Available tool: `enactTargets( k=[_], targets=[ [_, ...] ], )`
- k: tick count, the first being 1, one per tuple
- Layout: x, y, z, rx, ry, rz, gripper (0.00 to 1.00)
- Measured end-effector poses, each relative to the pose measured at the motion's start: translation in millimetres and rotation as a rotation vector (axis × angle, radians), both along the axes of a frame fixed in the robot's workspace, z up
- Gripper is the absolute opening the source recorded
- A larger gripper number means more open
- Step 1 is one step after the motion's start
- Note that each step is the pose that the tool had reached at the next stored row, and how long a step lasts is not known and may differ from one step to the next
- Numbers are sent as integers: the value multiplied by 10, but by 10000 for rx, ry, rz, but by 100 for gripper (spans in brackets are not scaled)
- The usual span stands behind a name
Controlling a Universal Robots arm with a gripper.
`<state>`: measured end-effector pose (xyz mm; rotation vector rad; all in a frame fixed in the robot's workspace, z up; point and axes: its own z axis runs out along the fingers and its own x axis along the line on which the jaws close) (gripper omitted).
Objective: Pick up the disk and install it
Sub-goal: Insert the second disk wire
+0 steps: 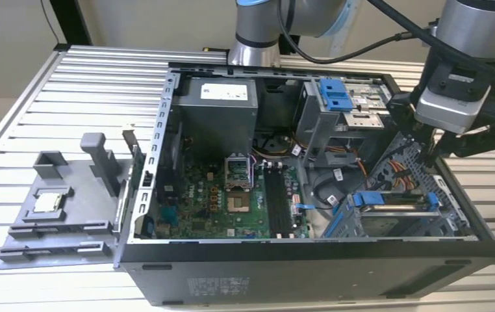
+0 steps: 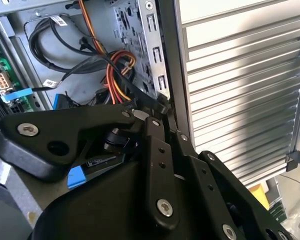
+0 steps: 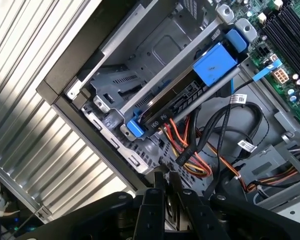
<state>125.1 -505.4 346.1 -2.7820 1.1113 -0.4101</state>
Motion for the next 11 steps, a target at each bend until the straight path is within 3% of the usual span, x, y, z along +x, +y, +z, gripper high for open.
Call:
enactTargets(
  k=[11],
  targets=[
    [-85, -8, 31, 4, -1, -279, 0]
  ],
)
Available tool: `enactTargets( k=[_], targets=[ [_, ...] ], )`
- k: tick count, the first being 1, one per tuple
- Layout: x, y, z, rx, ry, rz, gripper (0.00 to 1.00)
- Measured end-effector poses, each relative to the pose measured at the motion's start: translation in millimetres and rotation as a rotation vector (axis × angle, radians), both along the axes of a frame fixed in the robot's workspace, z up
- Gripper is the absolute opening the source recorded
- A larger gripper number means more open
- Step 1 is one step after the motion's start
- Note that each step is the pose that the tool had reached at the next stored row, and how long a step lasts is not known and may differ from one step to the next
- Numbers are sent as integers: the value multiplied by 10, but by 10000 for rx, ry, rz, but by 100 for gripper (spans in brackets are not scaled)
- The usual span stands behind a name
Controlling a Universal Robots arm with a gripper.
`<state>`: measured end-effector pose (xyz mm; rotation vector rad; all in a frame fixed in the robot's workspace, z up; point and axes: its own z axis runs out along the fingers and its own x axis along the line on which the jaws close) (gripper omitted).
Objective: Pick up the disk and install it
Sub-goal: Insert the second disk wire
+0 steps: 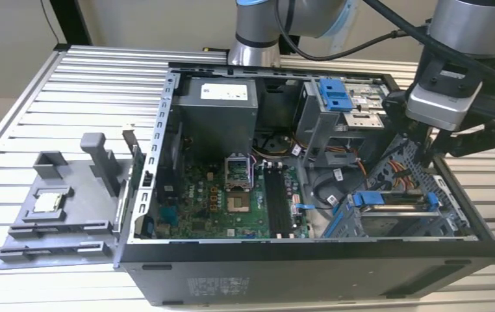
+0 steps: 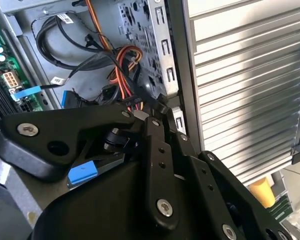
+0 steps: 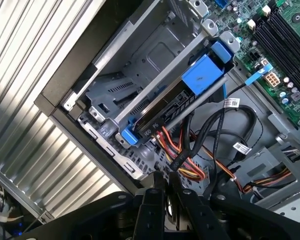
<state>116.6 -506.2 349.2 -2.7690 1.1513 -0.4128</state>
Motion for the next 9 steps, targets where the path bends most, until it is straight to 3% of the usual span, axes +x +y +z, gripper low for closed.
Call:
enactTargets(
  k=[9],
  targets=[
    [-33, -3, 13, -1, 0, -10, 0]
  ],
)
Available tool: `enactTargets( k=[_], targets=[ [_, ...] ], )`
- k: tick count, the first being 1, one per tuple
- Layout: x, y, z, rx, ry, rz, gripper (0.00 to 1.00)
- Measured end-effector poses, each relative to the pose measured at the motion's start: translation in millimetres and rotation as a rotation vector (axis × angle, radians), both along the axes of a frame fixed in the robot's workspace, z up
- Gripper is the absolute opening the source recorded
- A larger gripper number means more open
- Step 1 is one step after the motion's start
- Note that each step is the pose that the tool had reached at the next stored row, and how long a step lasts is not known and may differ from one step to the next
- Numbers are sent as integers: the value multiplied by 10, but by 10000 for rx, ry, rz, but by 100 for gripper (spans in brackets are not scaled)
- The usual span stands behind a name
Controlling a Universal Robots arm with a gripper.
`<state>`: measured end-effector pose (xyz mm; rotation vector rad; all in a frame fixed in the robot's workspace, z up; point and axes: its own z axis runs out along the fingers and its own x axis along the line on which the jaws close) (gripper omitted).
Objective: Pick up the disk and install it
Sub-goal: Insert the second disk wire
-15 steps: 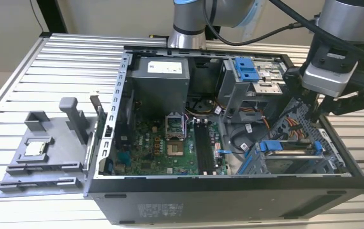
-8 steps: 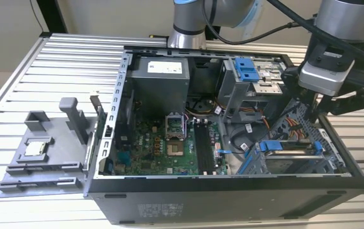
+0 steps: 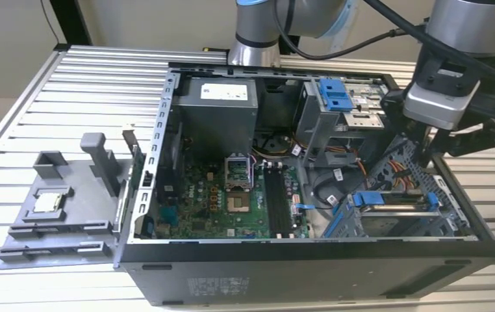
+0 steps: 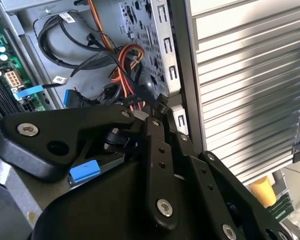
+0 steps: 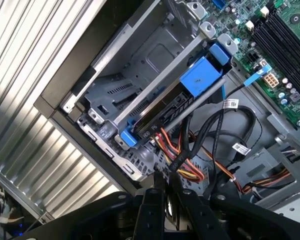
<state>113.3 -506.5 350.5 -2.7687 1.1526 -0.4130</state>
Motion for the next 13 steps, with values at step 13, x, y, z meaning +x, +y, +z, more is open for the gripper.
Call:
enactTargets(
  k=[13],
  targets=[
    [-144, -16, 32, 1, 17, -76, 0]
  ],
)
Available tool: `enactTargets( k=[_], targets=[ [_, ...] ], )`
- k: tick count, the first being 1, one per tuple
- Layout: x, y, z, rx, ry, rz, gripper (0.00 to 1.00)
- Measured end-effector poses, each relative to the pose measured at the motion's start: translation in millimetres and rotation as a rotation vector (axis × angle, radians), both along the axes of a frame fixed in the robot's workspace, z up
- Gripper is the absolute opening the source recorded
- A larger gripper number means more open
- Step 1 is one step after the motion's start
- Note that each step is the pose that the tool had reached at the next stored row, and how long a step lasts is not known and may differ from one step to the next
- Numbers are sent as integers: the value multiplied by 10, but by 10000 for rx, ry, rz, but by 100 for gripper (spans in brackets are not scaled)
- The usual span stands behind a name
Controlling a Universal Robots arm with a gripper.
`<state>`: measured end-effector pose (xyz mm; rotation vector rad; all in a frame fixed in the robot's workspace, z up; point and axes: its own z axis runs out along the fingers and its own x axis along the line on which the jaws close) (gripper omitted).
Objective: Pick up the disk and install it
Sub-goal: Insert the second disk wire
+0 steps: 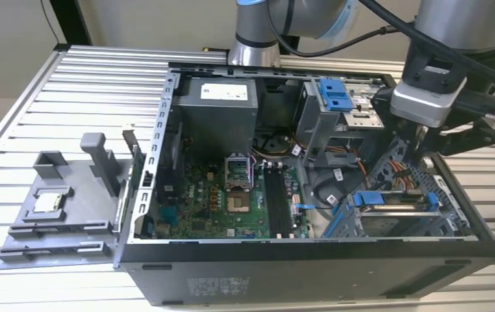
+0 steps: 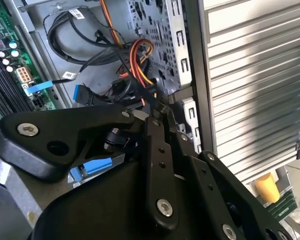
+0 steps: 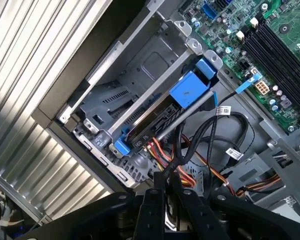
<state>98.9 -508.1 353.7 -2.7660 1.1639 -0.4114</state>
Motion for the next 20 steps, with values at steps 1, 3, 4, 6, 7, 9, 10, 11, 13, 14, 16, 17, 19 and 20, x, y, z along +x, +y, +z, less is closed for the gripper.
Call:
enactTargets(
  k=[1, 3, 4, 6, 7, 9, 10, 11, 13, 14, 16, 17, 19, 20],
  targets=[
    [-14, -4, 3, 3, 4, -7, 0],
    [-38, -16, 11, 9, 21, -18, 0],
    [-49, -23, 17, 10, 33, -25, 0],
    [-57, -34, 28, 17, 56, -67, 0],
    [-57, -38, 31, 21, 70, -130, 0],
    [-58, -61, 32, 47, 98, -333, 0],
    [-58, -66, 33, 58, 102, -399, 0],
    [-58, -68, 33, 70, 104, -475, 0],
    [-61, -74, 36, 86, 112, -591, 0],
    [-68, -82, 39, 87, 120, -612, 0],
    [-91, -100, 44, 86, 135, -621, 0],
    [-104, -109, 47, 86, 140, -625, 0],
    [-124, -121, 55, 104, 144, -663, 0],
    [-132, -123, 58, 128, 145, -689, 0]
  ],
)
